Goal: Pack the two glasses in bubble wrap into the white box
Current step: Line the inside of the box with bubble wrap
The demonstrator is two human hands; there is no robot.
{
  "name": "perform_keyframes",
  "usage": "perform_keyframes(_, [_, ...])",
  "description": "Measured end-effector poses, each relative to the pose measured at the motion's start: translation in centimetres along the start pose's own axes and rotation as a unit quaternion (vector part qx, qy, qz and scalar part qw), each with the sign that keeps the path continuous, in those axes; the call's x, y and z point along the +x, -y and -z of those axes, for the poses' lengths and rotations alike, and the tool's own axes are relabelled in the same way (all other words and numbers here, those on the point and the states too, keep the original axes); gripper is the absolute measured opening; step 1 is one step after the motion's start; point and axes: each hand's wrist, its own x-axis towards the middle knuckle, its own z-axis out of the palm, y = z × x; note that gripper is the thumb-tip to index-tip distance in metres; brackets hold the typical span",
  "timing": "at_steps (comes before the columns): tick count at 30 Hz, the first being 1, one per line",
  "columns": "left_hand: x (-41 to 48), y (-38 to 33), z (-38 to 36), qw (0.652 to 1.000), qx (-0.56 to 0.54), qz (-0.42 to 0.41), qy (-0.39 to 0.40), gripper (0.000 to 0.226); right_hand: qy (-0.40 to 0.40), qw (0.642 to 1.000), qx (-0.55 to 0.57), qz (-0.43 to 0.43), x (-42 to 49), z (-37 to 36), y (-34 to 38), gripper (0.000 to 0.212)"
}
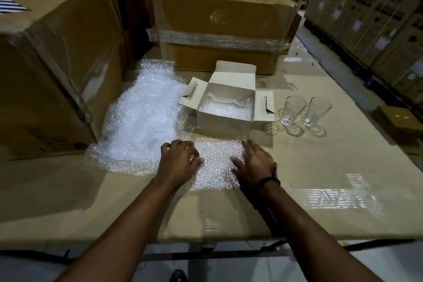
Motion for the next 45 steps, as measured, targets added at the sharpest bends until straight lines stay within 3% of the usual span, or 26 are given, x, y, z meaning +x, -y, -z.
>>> perform_keyframes(2, [0.4, -0.2, 0.2, 1.000, 0.002, 0.021, -0.002, 0.047, -0.002, 0.994, -0.027, -0.102, 0.4, 0.7, -0.2, 0.070])
perform_keyframes(5, [1.4, -0.3, 0.7, 0.994, 0.054, 0.055, 0.077, 0.070, 0.081, 0.977, -0.035, -0.195, 1.4, 1.1, 0.1, 0.070])
perform_keyframes(8, [2.2, -0.3, 0.9, 0.991, 0.068, 0.058, 0.097, 0.066, 0.102, 0.969, 0.039, -0.220, 2.3, 2.1, 0.3, 0.053])
perform_keyframes(10, [2.5, -0.4, 1.0, 0.994, 0.029, 0.056, 0.094, 0.060, 0.116, 0.967, 0.078, -0.215, 2.8, 2.4, 0.2, 0.037])
perform_keyframes(12, [2.6, -0.5, 1.1, 0.994, -0.022, 0.051, 0.089, 0.049, 0.109, 0.957, 0.160, -0.217, 3.2, 2.4, 0.2, 0.036])
perform_keyframes(15, [2.7, -0.7, 1.6, 0.980, -0.164, 0.091, 0.065, 0.025, 0.084, 0.893, 0.367, -0.247, 3.5, 2.3, 0.2, 0.032])
perform_keyframes(17, [2.9, -0.8, 2.2, 0.936, -0.320, 0.133, 0.059, 0.020, 0.084, 0.851, 0.447, -0.262, 3.3, 2.8, 0.4, 0.033])
perform_keyframes(20, [3.9, -0.4, 3.2, 0.858, -0.480, 0.179, 0.039, 0.042, 0.074, 0.802, 0.530, -0.265, 3.2, 3.5, 0.9, 0.037])
perform_keyframes(23, [5.0, -0.5, 3.7, 0.756, -0.612, 0.226, 0.042, 0.065, 0.079, 0.790, 0.552, -0.255, 3.1, 4.1, 0.9, 0.033])
perform_keyframes(24, [5.2, -0.6, 3.9, 0.744, -0.625, 0.232, 0.044, 0.067, 0.089, 0.787, 0.556, -0.253, 3.1, 4.2, 1.1, 0.028])
perform_keyframes(27, [5.5, -0.9, 3.9, 0.776, -0.593, 0.215, 0.022, 0.062, 0.110, 0.776, 0.565, -0.260, 3.0, 4.6, 1.4, 0.011])
perform_keyframes(31, [6.2, -0.4, 3.9, 0.775, -0.604, 0.187, 0.022, 0.064, 0.106, 0.771, 0.568, -0.268, 3.6, 4.8, 1.4, 0.012])
perform_keyframes(34, [7.2, 0.1, 3.9, 0.787, -0.596, 0.157, 0.037, 0.065, 0.056, 0.801, 0.538, -0.256, 4.4, 5.1, 1.2, 0.022])
perform_keyframes(37, [8.2, 0.1, 4.1, 0.792, -0.589, 0.158, 0.040, 0.074, 0.058, 0.798, 0.546, -0.248, 5.3, 5.5, 1.0, 0.030])
perform_keyframes(39, [8.7, -0.1, 4.4, 0.816, -0.556, 0.156, 0.016, 0.077, 0.053, 0.801, 0.547, -0.237, 5.9, 5.9, 0.9, 0.033])
perform_keyframes(43, [10.1, -0.7, 4.8, 0.824, -0.551, 0.131, -0.019, 0.061, 0.014, 0.850, 0.498, -0.168, 7.4, 6.7, 0.5, 0.024])
perform_keyframes(45, [11.1, -0.9, 4.9, 0.870, -0.484, 0.091, -0.036, 0.038, -0.030, 0.907, 0.410, -0.096, 8.4, 6.9, 0.1, 0.019])
